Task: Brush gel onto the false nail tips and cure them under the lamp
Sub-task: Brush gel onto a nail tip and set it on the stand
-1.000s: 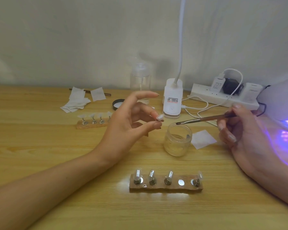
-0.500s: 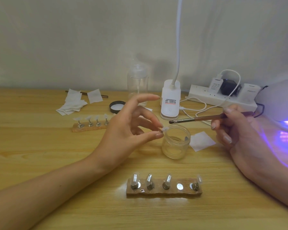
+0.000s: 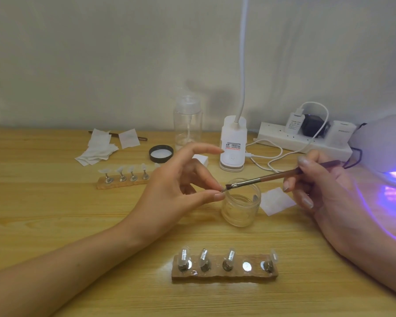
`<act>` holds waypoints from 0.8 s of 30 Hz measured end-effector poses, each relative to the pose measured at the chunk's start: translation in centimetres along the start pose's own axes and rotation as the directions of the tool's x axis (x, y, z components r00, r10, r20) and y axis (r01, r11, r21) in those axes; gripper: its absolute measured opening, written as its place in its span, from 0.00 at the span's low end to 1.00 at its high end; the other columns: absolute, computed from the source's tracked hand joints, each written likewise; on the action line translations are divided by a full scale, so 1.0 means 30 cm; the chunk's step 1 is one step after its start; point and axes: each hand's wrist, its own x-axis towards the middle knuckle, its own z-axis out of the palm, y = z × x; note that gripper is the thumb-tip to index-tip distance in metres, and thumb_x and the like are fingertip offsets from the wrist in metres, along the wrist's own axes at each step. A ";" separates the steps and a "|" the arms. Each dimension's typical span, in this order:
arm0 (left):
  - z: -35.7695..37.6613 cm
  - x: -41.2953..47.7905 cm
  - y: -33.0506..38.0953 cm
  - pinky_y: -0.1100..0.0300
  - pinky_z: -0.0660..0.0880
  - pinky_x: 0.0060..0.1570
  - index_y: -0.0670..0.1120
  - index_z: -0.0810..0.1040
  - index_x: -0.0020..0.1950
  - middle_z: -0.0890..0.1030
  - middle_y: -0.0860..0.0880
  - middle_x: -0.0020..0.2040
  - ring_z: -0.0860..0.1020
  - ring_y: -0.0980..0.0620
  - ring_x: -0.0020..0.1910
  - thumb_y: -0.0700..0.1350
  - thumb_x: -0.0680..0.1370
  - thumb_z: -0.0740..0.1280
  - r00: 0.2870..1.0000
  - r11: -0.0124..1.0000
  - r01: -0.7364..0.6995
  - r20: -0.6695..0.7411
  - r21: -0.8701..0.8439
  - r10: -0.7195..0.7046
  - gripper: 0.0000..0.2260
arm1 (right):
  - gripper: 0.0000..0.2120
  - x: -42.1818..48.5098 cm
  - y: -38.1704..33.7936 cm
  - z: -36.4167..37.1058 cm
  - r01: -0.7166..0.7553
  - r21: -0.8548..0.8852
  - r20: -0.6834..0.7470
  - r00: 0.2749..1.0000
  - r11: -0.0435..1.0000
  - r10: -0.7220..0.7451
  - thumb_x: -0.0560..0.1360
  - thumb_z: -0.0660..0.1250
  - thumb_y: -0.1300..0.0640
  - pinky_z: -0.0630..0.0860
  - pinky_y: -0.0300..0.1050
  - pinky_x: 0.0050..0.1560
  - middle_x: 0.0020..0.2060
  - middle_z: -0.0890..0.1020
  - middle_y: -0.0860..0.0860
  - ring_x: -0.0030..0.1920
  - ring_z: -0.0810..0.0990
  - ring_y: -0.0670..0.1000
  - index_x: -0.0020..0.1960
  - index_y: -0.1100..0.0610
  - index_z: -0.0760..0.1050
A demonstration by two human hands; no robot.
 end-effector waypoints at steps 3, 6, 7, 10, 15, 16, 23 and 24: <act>0.000 -0.001 0.001 0.54 0.77 0.37 0.54 0.75 0.66 0.85 0.49 0.42 0.85 0.52 0.45 0.44 0.72 0.76 1.000 1.000 0.008 -0.006 0.010 -0.008 0.24 | 0.11 0.002 0.000 0.000 -0.017 0.022 -0.045 0.999 1.000 0.018 0.74 0.66 0.52 0.65 0.33 0.25 0.28 0.79 0.55 0.22 0.64 0.46 0.34 0.50 0.68; 0.000 -0.001 -0.001 0.55 0.76 0.36 0.54 0.74 0.67 0.84 0.49 0.42 0.84 0.52 0.46 0.40 0.74 0.76 1.000 1.000 0.004 -0.015 0.031 -0.003 0.24 | 0.09 0.004 -0.003 -0.006 0.001 0.064 -0.079 0.997 0.998 0.004 0.73 0.65 0.52 0.66 0.33 0.25 0.27 0.78 0.55 0.21 0.64 0.46 0.35 0.50 0.68; 0.000 -0.001 -0.001 0.54 0.76 0.35 0.54 0.74 0.67 0.84 0.50 0.42 0.84 0.52 0.46 0.39 0.74 0.75 1.000 0.999 -0.001 -0.016 0.036 0.001 0.24 | 0.09 0.004 -0.003 -0.006 0.008 0.069 -0.076 0.997 0.998 -0.003 0.73 0.65 0.52 0.66 0.33 0.25 0.27 0.78 0.55 0.21 0.64 0.46 0.36 0.50 0.69; 0.001 -0.001 -0.002 0.48 0.75 0.36 0.54 0.74 0.67 0.84 0.50 0.42 0.84 0.51 0.47 0.38 0.75 0.75 1.000 0.998 -0.019 -0.018 0.060 0.021 0.24 | 0.12 0.003 -0.002 -0.001 -0.006 0.031 -0.030 1.000 0.999 0.007 0.75 0.67 0.50 0.65 0.34 0.26 0.29 0.80 0.54 0.22 0.64 0.46 0.35 0.48 0.70; -0.001 -0.001 -0.006 0.47 0.75 0.35 0.55 0.74 0.68 0.84 0.52 0.43 0.84 0.51 0.47 0.38 0.76 0.74 0.998 0.992 -0.062 -0.021 0.107 0.064 0.24 | 0.10 0.005 -0.001 0.000 -0.019 0.005 -0.063 0.998 1.000 0.019 0.73 0.67 0.50 0.66 0.33 0.25 0.28 0.79 0.55 0.22 0.64 0.46 0.35 0.49 0.69; -0.001 -0.002 -0.006 0.49 0.75 0.34 0.55 0.74 0.68 0.84 0.52 0.43 0.84 0.51 0.46 0.39 0.76 0.74 0.997 0.991 -0.067 -0.023 0.113 0.070 0.23 | 0.10 0.004 -0.001 -0.003 -0.018 0.020 -0.073 0.997 1.000 0.020 0.72 0.66 0.50 0.66 0.33 0.26 0.28 0.79 0.55 0.22 0.64 0.46 0.36 0.50 0.68; 0.005 -0.002 0.001 0.59 0.75 0.35 0.56 0.73 0.68 0.84 0.54 0.43 0.83 0.49 0.48 0.41 0.76 0.73 0.989 0.970 -0.139 -0.021 0.197 0.146 0.23 | 0.11 0.004 -0.003 0.006 -0.023 0.017 -0.035 0.999 1.000 0.023 0.73 0.66 0.49 0.66 0.32 0.26 0.29 0.80 0.54 0.22 0.64 0.45 0.33 0.49 0.70; 0.006 -0.002 0.001 0.60 0.75 0.35 0.56 0.73 0.68 0.84 0.55 0.44 0.83 0.50 0.48 0.41 0.76 0.73 0.988 0.968 -0.144 -0.019 0.205 0.151 0.23 | 0.11 0.004 -0.002 0.006 -0.025 0.011 -0.042 0.999 1.000 0.026 0.73 0.66 0.50 0.66 0.32 0.26 0.29 0.80 0.55 0.21 0.64 0.46 0.33 0.49 0.70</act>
